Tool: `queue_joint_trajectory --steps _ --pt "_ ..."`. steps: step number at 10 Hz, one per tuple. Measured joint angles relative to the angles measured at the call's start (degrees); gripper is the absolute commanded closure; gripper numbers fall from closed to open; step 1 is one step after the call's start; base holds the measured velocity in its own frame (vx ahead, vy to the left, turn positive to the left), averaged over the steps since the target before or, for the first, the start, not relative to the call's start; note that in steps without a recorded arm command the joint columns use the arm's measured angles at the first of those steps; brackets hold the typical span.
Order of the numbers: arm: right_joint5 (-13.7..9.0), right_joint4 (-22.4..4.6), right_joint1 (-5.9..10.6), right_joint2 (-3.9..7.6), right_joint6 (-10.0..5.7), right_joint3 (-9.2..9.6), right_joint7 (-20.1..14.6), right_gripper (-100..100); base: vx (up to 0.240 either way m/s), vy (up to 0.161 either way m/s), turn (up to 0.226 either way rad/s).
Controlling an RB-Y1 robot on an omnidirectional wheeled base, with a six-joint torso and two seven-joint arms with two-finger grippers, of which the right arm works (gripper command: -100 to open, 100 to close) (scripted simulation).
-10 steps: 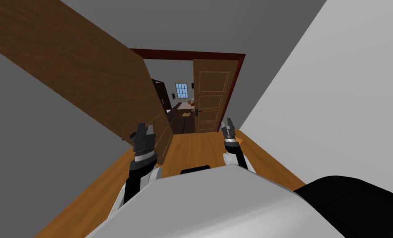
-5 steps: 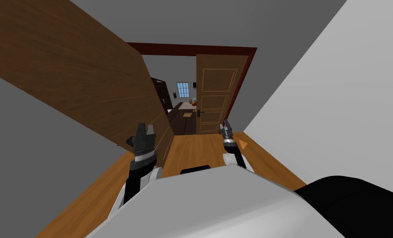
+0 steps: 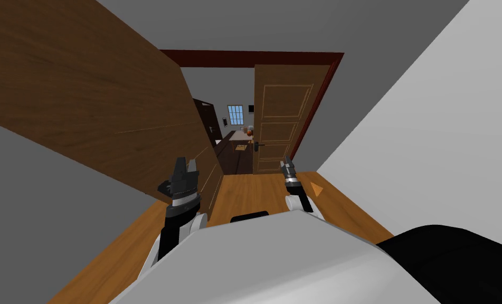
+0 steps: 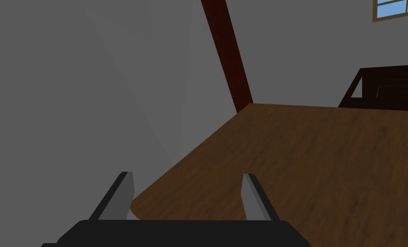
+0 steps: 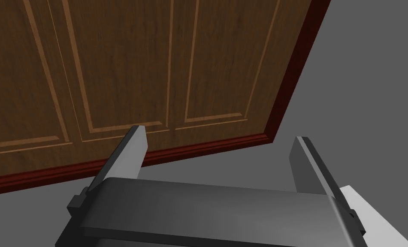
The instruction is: Pull the door open
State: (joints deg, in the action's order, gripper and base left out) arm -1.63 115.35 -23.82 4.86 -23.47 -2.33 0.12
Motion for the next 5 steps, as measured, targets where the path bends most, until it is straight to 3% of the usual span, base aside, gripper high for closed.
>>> queue_joint_trajectory --steps 5 --pt "-2.58 -6.26 1.89 2.06 1.38 -0.99 -0.32 -100 0.165 0.022 0.058"
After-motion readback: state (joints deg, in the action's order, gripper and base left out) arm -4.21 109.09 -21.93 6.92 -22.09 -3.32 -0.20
